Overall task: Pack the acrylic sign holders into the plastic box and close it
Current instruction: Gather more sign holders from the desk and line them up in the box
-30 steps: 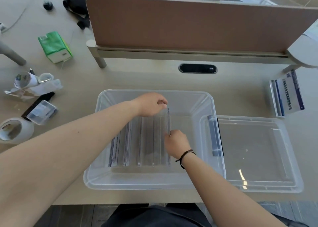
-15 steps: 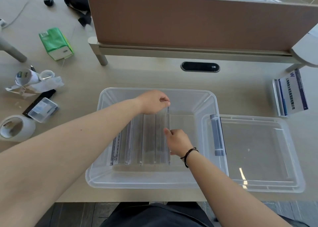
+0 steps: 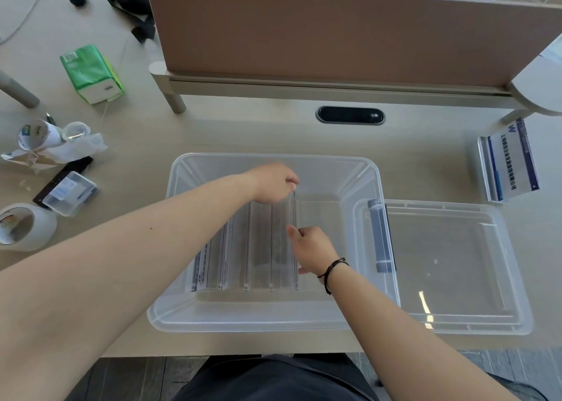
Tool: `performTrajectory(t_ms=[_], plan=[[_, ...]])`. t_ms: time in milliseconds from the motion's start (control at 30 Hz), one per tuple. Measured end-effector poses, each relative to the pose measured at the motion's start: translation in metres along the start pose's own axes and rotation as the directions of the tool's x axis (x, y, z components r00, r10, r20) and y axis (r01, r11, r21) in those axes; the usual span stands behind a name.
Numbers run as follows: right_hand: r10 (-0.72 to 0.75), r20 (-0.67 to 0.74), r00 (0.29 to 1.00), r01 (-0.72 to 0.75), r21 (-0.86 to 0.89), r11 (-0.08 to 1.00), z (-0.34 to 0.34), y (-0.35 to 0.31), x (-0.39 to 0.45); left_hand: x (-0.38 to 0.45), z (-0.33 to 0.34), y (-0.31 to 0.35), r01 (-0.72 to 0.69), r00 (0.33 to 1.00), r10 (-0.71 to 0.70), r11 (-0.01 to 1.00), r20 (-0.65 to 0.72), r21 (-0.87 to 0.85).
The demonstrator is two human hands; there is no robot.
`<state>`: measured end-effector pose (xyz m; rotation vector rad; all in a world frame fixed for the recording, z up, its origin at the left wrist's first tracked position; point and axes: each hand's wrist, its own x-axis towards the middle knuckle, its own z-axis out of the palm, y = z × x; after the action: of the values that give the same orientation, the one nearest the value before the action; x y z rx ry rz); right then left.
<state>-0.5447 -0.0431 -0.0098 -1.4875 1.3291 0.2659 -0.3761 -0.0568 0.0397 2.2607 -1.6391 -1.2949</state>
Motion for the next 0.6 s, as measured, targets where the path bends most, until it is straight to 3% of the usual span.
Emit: performTrajectory(t_ms=[600], plan=[[0.051,0.072,0.996,-0.053,0.031,0.998,-0.0069,-0.0017,-0.0021,-0.0014,0.0005,0.0011,0.001,1.0,-0.001,1.0,0.014,-0.026]])
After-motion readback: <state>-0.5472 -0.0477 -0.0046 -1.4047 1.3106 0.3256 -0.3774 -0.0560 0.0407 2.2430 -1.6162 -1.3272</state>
